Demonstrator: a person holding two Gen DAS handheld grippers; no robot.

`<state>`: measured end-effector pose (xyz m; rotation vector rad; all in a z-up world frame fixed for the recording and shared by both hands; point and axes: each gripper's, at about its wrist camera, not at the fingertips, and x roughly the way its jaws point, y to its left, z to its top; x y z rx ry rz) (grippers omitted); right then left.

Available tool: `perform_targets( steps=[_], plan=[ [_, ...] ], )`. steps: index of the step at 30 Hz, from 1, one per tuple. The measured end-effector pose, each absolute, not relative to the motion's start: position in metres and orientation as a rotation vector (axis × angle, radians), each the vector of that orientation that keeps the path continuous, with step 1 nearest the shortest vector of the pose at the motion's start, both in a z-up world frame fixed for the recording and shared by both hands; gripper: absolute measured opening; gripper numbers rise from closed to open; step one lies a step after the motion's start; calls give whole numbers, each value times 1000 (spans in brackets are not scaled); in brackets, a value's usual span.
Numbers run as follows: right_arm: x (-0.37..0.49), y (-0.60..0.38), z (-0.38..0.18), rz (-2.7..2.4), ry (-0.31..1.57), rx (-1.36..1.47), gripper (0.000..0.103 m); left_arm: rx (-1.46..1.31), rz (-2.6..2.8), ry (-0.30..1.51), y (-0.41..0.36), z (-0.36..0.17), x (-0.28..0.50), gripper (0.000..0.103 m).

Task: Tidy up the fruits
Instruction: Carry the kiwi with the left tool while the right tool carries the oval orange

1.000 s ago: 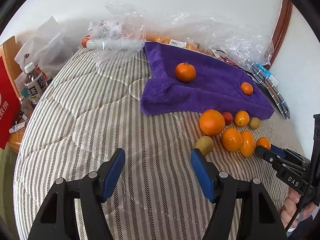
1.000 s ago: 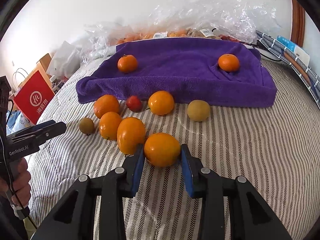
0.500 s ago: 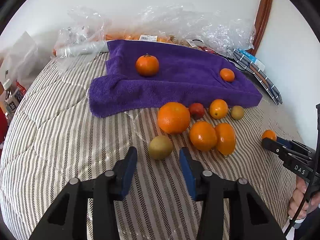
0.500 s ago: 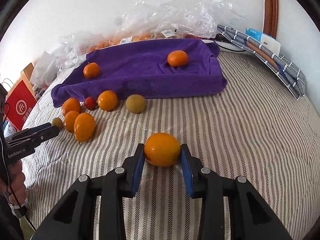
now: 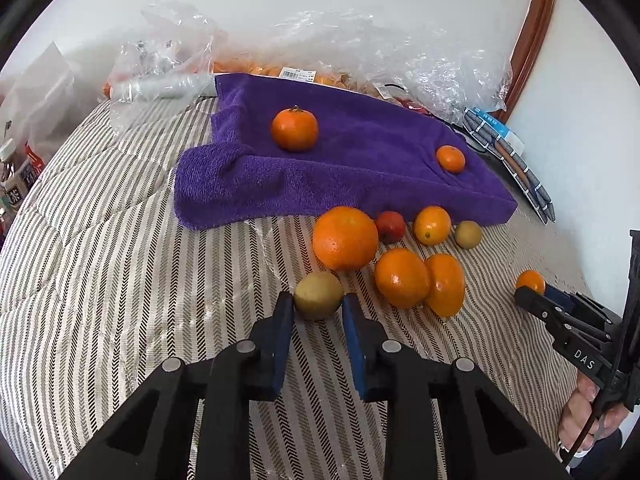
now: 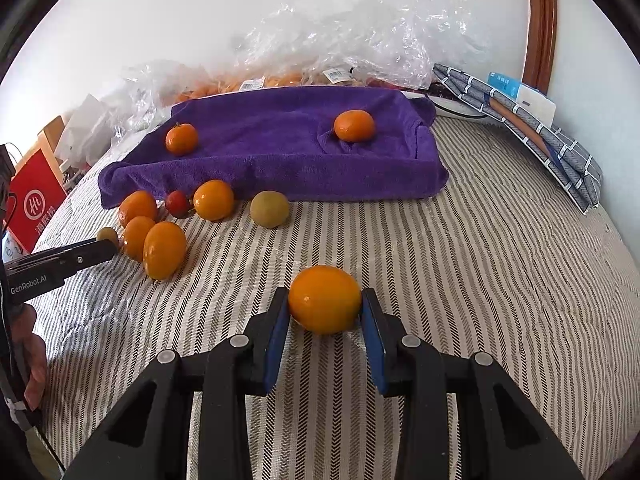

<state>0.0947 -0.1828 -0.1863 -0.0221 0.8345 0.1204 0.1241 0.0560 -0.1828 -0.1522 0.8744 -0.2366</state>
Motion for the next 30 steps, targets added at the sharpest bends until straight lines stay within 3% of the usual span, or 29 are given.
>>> perform_targets(
  steps=[8,11,13,16,30],
  plan=[
    [97,-189,-187,126,834,23,35,-104,-219,876,46,-182,125,30],
    [100,-192,-188,132,850,48,35,-96,-225,874,40,-182,128,39],
    [101,-193,-189,132,853,61,35,-56,-199,875,34,-182,127,39],
    [101,-195,-189,122,851,67,35,-36,-156,875,34,-181,127,25],
    [92,-186,-184,112,802,4,35,-283,-248,730,75,-168,108,25]
  ],
)
